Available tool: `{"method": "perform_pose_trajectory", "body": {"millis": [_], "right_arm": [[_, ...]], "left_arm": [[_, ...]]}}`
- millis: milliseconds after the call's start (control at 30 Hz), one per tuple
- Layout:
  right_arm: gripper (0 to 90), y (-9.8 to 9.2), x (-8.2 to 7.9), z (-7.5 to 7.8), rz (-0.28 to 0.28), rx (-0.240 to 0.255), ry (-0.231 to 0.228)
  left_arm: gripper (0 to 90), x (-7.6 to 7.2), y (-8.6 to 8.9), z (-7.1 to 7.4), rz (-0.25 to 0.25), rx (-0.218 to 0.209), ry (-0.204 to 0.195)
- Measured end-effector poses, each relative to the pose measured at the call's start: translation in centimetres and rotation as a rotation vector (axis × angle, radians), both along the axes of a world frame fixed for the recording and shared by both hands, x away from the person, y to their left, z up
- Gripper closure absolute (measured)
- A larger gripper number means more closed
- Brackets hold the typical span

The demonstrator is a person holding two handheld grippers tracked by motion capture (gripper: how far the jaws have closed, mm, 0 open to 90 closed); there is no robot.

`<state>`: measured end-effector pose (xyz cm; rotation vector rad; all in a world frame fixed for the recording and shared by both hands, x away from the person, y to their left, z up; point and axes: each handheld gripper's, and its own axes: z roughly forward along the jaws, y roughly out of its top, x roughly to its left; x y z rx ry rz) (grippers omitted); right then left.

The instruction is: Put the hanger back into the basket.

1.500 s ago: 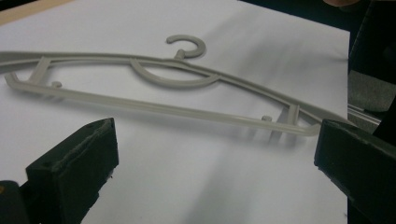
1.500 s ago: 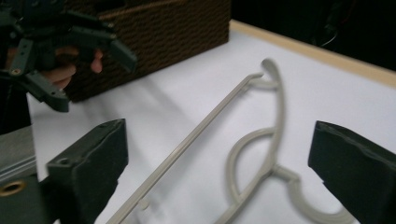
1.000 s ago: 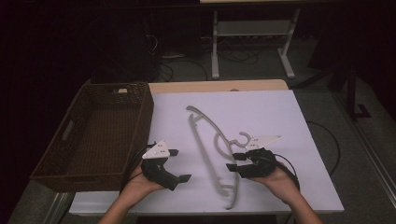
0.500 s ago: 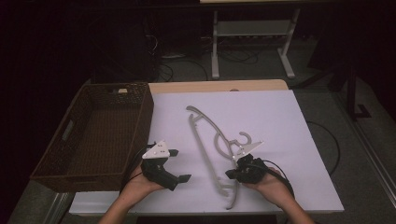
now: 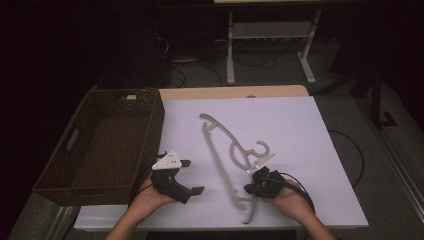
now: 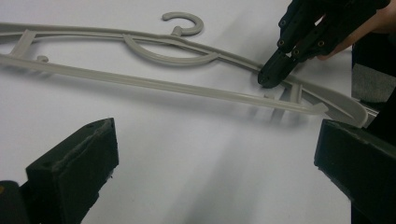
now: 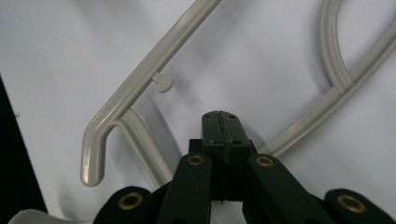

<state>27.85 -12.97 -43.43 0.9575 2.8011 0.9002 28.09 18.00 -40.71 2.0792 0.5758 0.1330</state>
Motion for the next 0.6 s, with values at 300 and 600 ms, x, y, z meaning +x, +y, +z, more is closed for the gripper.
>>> {"method": "perform_pose_trajectory", "body": {"millis": [300, 600], "right_arm": [[89.5, -2.3, 0.6, 0.2, -0.076, -0.057, -0.031], [89.5, -6.6, 2.5, 0.4, -0.206, -0.086, -0.072]], "left_arm": [[0.0, 0.0, 0.0, 0.0, -0.001, -0.002, 0.002], [0.0, 0.0, -0.1, 0.0, 0.001, -0.004, 0.007]]}}
